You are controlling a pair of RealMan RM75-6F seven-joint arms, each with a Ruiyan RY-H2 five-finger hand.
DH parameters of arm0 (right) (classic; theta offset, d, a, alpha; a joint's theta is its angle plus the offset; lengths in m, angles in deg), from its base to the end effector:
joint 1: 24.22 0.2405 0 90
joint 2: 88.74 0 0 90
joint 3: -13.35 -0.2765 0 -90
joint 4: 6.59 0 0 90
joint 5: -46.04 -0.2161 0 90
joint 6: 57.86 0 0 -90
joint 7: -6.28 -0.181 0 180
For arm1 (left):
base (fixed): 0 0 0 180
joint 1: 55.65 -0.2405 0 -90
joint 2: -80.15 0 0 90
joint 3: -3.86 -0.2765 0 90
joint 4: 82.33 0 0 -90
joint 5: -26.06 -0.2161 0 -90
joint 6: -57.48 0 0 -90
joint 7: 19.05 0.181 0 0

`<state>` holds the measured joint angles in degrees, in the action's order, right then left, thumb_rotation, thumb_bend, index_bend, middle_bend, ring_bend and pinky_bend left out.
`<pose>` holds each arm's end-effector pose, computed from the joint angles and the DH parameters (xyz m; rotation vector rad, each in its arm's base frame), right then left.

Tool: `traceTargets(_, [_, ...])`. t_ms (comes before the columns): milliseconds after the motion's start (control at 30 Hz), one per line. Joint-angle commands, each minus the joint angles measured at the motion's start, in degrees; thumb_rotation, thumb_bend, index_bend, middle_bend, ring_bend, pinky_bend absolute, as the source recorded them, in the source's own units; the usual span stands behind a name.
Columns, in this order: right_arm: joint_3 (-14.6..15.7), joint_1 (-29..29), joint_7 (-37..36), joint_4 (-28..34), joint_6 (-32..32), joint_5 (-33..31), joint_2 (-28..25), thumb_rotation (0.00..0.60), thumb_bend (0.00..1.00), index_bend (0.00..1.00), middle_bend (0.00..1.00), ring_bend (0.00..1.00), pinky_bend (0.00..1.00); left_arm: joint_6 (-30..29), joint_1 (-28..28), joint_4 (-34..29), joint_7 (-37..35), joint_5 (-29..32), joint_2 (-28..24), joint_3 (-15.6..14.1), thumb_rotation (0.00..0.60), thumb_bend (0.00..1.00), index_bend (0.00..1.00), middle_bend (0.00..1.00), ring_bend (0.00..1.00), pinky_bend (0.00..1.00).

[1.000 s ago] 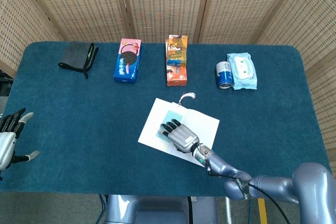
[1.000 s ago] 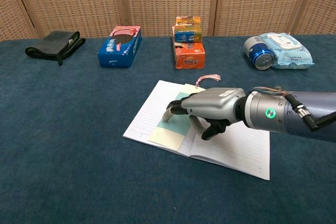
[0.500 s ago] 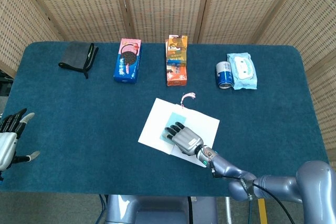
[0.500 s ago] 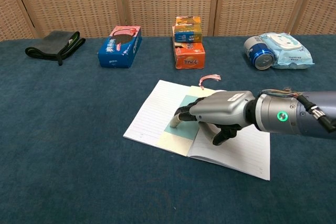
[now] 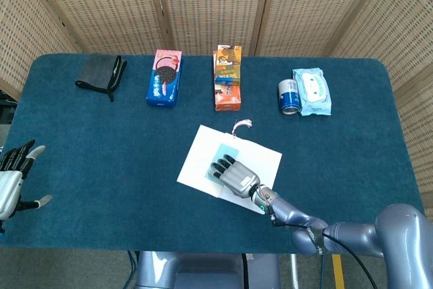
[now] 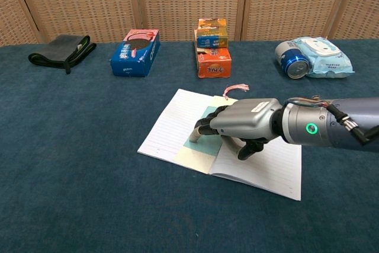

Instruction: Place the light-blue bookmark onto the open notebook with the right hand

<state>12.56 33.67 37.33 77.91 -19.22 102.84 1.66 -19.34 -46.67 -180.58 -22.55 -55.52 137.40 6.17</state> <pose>-0.1124 -0.3662 -0.1107 2.3881 -0.7061 0.5759 -0.3256 0.2384 0.1727 -1.4245 -1.0395 -0.8620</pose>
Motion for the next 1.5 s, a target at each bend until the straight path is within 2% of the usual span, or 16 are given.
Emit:
traceTargets(33, [-0.09, 0.34, 0.43, -0.12, 0.15, -0.6, 0.08, 0.6, 1.0, 0.19, 0.12, 0.01, 0.03, 0.11, 0.05, 0.04, -0.13, 0.12, -0.07, 0.05, 0.6, 0.0, 0.0, 0.0, 0.0, 0.0])
traceTargets(800, [0.58, 2.09, 2.97, 0.71, 1.97, -3.46, -0.23, 0.6, 1.0, 0.2, 0.15, 0.01, 0.04, 0.18, 0.14, 0.01, 0.11, -0.03, 0.02, -0.13, 0.6, 0.0, 0.0, 0.0, 0.0, 0.0])
traceTargets(1500, [1.52, 4.94, 8.79, 1.0, 3.17, -5.05, 1.34, 0.6, 1.0, 0.2, 0.15, 0.01, 0.05, 0.51, 0.29, 0.0, -0.07, 0.28, -0.09, -0.09, 0.6, 0.0, 0.0, 0.0, 0.0, 0.0])
